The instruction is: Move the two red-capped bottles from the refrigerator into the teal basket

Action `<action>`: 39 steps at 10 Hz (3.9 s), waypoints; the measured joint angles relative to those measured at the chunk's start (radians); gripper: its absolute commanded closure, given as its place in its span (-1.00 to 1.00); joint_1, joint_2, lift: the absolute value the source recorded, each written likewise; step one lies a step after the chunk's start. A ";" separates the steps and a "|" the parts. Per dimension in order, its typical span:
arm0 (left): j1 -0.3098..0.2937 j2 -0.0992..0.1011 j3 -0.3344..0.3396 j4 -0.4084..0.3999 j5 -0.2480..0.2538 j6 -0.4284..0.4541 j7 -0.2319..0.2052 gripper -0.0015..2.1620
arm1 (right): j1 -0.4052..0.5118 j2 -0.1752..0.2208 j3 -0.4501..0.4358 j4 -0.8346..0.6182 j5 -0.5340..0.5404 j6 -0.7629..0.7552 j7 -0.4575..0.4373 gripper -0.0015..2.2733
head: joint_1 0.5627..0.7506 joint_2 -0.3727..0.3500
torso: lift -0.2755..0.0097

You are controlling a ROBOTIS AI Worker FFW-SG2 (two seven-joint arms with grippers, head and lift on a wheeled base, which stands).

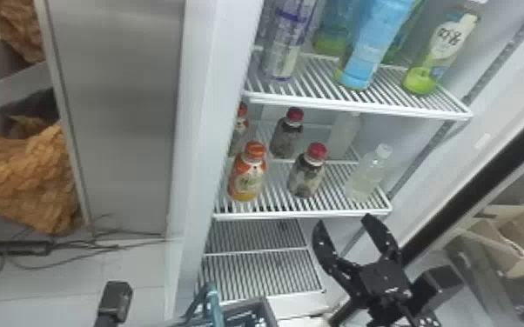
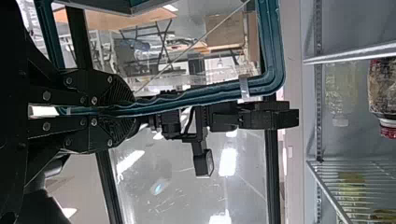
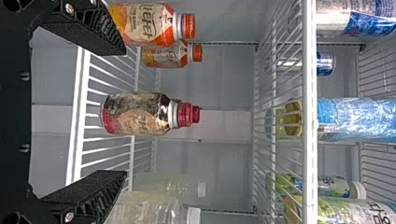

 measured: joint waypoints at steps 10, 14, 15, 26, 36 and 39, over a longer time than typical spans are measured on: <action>0.000 0.004 -0.003 0.003 0.004 0.008 0.005 0.00 | -0.041 -0.009 0.024 0.059 -0.017 -0.007 0.000 -0.91 | 0.41 -0.94 | -0.67; 0.000 0.002 -0.006 0.003 0.009 0.007 0.006 0.00 | -0.096 -0.020 0.054 0.096 -0.010 -0.007 -0.031 -0.94 | 0.41 -0.94 | -0.67; 0.000 0.002 -0.006 0.003 0.010 0.007 0.006 0.00 | -0.110 -0.022 0.059 0.103 -0.005 -0.007 -0.040 -0.95 | 0.41 -0.94 | -0.67; -0.002 0.003 -0.019 0.003 0.028 0.005 0.016 0.00 | -0.323 -0.036 0.101 0.309 0.032 -0.017 -0.091 -0.97 | 0.41 -0.94 | -0.67; -0.007 0.001 -0.028 0.003 0.051 0.003 0.018 0.00 | -0.502 -0.050 0.128 0.480 0.049 -0.022 -0.116 -0.89 | 0.41 -0.94 | -0.67; -0.009 0.003 -0.032 0.003 0.057 0.003 0.021 0.00 | -0.538 -0.055 0.143 0.512 0.048 -0.022 -0.117 -0.57 | 0.41 -0.94 | -0.67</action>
